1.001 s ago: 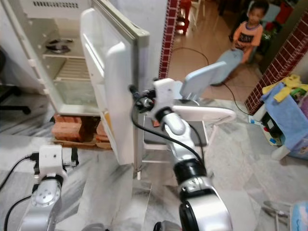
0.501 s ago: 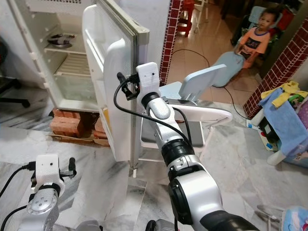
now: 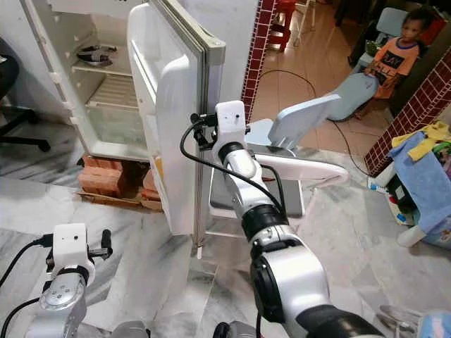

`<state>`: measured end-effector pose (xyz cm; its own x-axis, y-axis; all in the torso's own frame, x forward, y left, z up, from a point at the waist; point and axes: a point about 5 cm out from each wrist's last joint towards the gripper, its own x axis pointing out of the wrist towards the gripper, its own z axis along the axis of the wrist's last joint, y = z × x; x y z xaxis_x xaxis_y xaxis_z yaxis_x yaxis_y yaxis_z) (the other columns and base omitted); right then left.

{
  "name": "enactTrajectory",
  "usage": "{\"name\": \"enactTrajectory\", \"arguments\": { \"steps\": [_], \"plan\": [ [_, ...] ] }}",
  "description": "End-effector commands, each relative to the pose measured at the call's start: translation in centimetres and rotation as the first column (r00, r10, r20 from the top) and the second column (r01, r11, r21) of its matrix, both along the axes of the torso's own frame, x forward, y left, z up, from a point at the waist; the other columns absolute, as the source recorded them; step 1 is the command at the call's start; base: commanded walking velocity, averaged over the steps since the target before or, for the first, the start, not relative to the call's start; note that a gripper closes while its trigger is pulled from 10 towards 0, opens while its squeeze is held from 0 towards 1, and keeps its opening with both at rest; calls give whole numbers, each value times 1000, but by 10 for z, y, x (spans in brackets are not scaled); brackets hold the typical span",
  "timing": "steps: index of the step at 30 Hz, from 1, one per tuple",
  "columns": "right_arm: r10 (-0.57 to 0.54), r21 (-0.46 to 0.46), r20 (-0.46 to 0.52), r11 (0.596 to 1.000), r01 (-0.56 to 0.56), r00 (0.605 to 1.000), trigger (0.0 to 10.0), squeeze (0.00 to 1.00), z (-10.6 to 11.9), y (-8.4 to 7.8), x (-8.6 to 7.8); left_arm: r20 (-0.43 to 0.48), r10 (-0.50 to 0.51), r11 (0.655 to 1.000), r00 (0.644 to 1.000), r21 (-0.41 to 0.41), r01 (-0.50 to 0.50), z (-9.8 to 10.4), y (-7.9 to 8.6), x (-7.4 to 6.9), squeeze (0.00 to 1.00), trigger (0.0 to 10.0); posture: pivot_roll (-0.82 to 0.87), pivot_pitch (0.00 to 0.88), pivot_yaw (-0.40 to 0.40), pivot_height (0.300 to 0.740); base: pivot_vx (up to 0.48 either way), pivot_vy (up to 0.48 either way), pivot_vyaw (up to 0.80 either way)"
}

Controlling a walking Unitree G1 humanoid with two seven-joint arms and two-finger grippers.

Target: Restocking fridge

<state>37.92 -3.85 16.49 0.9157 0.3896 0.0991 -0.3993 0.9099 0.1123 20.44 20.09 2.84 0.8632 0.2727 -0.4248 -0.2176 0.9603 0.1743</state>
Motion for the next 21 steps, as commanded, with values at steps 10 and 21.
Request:
{"name": "enactTrajectory", "arguments": {
  "steps": [10,21],
  "plan": [
    [863,248,258,375,-893,434,10000,0,33,51,-89,-1,-39,999,999,-7,39,2,-4,3,0,10000,250,9,-78,740,0,0,0],
    [607,14,80,793,-609,791,10000,0,-16,14,-47,7,-51,999,999,-4,51,4,-4,7,0,10000,239,7,-66,740,0,0,0]
  ]
}}
